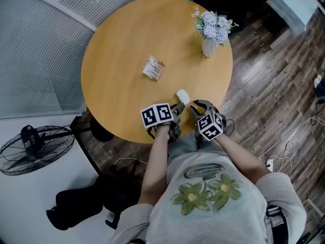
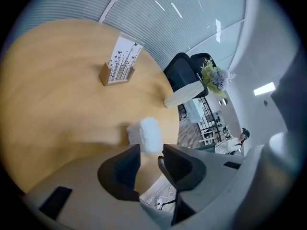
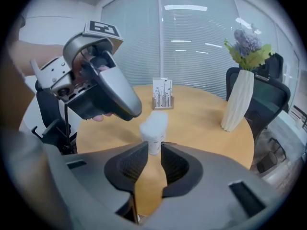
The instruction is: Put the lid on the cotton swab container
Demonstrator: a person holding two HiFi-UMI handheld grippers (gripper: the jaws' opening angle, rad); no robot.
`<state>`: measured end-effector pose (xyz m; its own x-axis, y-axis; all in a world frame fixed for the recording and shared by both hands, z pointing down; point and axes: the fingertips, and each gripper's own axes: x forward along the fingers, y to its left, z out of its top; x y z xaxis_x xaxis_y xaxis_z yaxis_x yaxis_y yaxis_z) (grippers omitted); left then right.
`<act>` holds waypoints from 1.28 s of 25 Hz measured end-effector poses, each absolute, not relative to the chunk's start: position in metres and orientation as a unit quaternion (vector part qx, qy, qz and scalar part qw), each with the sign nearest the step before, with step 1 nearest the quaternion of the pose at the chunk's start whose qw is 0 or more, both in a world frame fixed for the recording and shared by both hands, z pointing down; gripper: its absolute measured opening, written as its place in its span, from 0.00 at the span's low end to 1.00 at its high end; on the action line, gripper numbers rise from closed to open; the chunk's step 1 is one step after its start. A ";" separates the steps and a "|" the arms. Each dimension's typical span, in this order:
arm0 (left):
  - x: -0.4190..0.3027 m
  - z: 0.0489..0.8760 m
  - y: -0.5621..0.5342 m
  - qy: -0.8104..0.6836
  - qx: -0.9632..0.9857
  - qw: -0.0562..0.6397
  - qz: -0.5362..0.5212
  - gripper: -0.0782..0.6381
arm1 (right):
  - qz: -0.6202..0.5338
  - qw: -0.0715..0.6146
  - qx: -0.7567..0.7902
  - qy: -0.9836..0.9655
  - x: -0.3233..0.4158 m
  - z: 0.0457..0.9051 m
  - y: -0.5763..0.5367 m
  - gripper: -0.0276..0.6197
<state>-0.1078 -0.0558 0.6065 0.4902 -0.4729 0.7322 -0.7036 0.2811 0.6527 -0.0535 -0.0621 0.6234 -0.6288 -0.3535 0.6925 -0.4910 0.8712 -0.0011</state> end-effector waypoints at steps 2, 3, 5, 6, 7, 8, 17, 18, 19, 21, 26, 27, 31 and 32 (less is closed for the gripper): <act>-0.112 0.602 -0.053 -0.514 0.595 0.610 0.101 0.29 | 0.089 0.353 0.235 -0.901 -0.053 0.614 -0.061 0.17; -0.114 0.600 -0.052 -0.522 0.596 0.601 0.104 0.26 | 0.085 0.350 0.236 -0.903 -0.053 0.609 -0.060 0.16; -0.117 0.594 -0.051 -0.539 0.599 0.582 0.109 0.18 | 0.077 0.341 0.238 -0.906 -0.051 0.600 -0.060 0.10; -0.119 0.591 -0.051 -0.549 0.600 0.572 0.111 0.14 | 0.076 0.338 0.239 -0.907 -0.050 0.595 -0.059 0.10; -0.121 0.587 -0.051 -0.558 0.600 0.562 0.113 0.11 | 0.078 0.333 0.239 -0.909 -0.049 0.591 -0.058 0.10; -0.123 0.584 -0.050 -0.568 0.601 0.551 0.116 0.11 | 0.083 0.329 0.240 -0.910 -0.048 0.586 -0.057 0.10; -0.118 0.543 -0.048 -0.618 0.640 0.428 0.160 0.11 | 0.087 0.287 0.238 -0.924 -0.042 0.541 -0.052 0.04; -0.116 0.539 -0.047 -0.621 0.645 0.416 0.160 0.11 | 0.086 0.284 0.237 -0.925 -0.042 0.538 -0.050 0.04; -0.114 0.535 -0.046 -0.623 0.650 0.404 0.161 0.11 | 0.087 0.281 0.236 -0.926 -0.042 0.535 -0.048 0.04; -0.110 0.528 -0.043 -0.627 0.659 0.380 0.165 0.11 | 0.090 0.271 0.233 -0.930 -0.040 0.529 -0.045 0.04; -0.098 0.513 -0.032 -0.634 0.683 0.314 0.184 0.11 | 0.089 0.255 0.225 -0.936 -0.033 0.516 -0.036 0.04; -0.096 0.511 -0.030 -0.635 0.686 0.303 0.188 0.11 | 0.088 0.252 0.223 -0.938 -0.032 0.514 -0.034 0.04; -0.089 0.504 -0.021 -0.639 0.695 0.268 0.193 0.11 | 0.082 0.242 0.214 -0.943 -0.028 0.503 -0.025 0.04; -0.087 0.502 -0.019 -0.640 0.697 0.261 0.192 0.11 | 0.081 0.240 0.212 -0.944 -0.028 0.501 -0.023 0.04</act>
